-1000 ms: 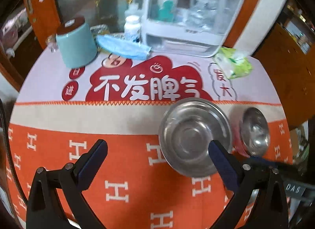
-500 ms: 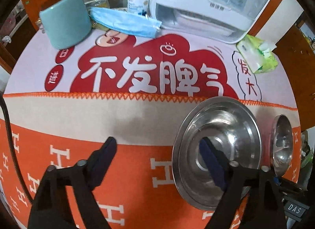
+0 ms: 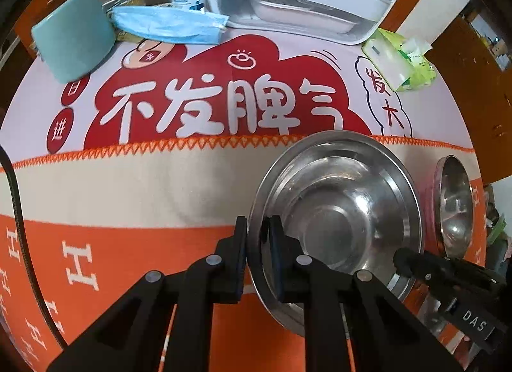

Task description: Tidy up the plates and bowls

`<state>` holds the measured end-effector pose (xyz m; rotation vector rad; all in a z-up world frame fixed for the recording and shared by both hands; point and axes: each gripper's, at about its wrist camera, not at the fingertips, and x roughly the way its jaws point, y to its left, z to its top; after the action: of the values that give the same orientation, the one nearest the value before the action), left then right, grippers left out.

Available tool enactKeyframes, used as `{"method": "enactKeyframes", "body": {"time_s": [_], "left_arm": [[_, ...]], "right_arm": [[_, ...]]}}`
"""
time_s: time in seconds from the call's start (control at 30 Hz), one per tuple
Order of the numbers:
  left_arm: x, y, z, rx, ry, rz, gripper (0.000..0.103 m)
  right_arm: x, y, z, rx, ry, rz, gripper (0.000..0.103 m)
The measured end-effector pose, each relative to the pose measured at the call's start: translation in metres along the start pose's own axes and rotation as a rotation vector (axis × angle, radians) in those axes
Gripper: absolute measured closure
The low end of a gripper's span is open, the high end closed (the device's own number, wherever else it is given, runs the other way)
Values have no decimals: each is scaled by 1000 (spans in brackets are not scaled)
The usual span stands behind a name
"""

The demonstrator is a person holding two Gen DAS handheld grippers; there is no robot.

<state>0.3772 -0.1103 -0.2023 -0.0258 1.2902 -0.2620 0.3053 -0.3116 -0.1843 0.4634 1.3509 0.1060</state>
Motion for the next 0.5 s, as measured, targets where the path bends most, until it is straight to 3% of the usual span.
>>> {"method": "enactKeyframes", "body": {"time_s": [0.3,0.5], "left_arm": [[-78,8,-23,63,-4,24,92],[-129,7,-60,84,-16,35,92]], "right_arm": [[-50,34,-22,-62,-40,67,90],[-86,49,-52,-110,-66,94,90]]}}
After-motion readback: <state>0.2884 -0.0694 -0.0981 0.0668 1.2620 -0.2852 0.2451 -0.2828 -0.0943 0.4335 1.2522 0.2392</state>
